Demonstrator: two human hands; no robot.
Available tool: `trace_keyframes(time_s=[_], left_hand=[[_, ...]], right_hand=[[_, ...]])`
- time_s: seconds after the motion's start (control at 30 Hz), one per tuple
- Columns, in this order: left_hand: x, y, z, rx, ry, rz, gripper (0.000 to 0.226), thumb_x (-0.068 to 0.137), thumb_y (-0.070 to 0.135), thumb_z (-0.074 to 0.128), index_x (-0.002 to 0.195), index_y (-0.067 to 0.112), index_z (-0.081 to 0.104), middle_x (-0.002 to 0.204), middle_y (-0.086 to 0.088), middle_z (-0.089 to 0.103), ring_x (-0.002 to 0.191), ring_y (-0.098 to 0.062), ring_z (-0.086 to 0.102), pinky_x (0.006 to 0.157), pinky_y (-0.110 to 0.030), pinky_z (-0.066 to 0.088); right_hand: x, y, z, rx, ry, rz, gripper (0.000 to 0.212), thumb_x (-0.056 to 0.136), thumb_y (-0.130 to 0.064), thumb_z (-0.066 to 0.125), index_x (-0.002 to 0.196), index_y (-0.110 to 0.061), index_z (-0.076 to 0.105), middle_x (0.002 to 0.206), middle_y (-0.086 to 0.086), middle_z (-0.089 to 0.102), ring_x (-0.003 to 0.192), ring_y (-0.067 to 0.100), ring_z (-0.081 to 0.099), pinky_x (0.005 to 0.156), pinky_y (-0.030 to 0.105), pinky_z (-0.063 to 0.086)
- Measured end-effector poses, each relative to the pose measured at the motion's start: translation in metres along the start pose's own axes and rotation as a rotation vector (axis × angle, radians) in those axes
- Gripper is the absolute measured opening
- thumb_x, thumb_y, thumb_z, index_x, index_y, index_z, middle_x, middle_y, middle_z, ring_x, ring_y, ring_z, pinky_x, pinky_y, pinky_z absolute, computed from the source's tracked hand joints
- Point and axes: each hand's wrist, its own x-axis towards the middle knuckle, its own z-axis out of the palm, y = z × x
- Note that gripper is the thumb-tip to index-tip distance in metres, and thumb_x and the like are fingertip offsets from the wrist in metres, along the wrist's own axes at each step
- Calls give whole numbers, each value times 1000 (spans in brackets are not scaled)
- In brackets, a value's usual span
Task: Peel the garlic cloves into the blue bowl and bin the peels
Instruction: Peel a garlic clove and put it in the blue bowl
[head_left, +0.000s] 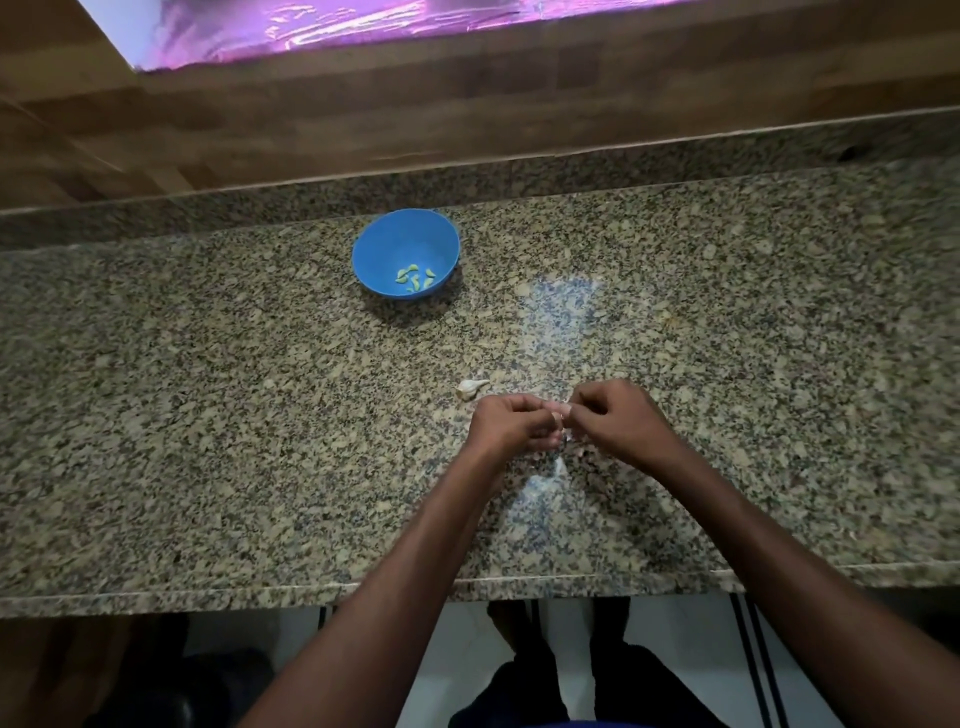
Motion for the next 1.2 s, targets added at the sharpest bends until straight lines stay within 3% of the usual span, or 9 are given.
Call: trace_keyframes(time_s=[0.1,0.27,0.33,0.63,0.73,0.87,0.97,1.1,1.2], left_hand=[[2,1,3,42,-7,28,16,88,-7,73,98,5,69,83,-12,74,71,-19,71,77,-33,64],[5,-1,9,144,8,141,20,87,-1,75,103,9,69,82,-9,73,78,-24,69,85,-48,60],[6,-2,12,199,11,169,20,87,2,76,103,13,70,87,-12,74,79,-25,71,84,-50,60],[7,-2,16,309,135,158,4,91,4,74,93,5,76,87,-13,77,79,-25,75,76,-37,65],[8,-1,18,414,150,187,7,89,16,79,87,10,76,80,-8,77,71,-18,73,74,-39,65],[5,2,21,516,202,260,10,86,14,82,92,19,77,84,1,76,76,-11,74,65,-24,61],[1,6,24,424,139,277,16,84,12,83,97,19,78,88,-1,77,81,-15,76,72,-30,64],[0,11,27,389,153,268,13,85,14,83,95,9,78,83,-3,78,73,-13,75,68,-25,62],[2,12,25,391,152,249,17,84,19,84,92,6,77,80,-7,78,73,-20,76,72,-37,65]], right_hand=[[4,3,-6,4,-100,-7,26,97,-19,64,73,-14,61,65,2,60,55,14,51,54,28,44],[8,9,-16,366,-314,202,26,104,-13,51,82,-6,63,62,1,55,51,12,45,47,22,35],[7,12,-21,406,-350,226,25,104,-13,51,86,-4,65,63,1,56,51,11,46,47,21,36],[8,17,-32,309,-217,185,16,97,-11,68,82,-4,69,71,11,74,50,9,61,50,25,47],[9,17,-32,333,-198,201,13,96,-8,69,85,-2,70,74,13,75,51,9,63,49,23,48],[10,16,-31,372,-176,220,11,96,-5,68,90,4,72,78,17,76,56,14,67,47,22,49],[11,13,-31,395,-174,225,12,94,-6,70,86,2,72,74,14,74,52,12,63,47,22,48],[12,12,-29,473,-201,223,14,93,-10,72,82,-2,70,70,13,71,52,14,59,47,23,46],[14,15,-28,521,-224,238,15,93,-13,72,86,0,69,69,9,70,52,12,59,48,22,46]])
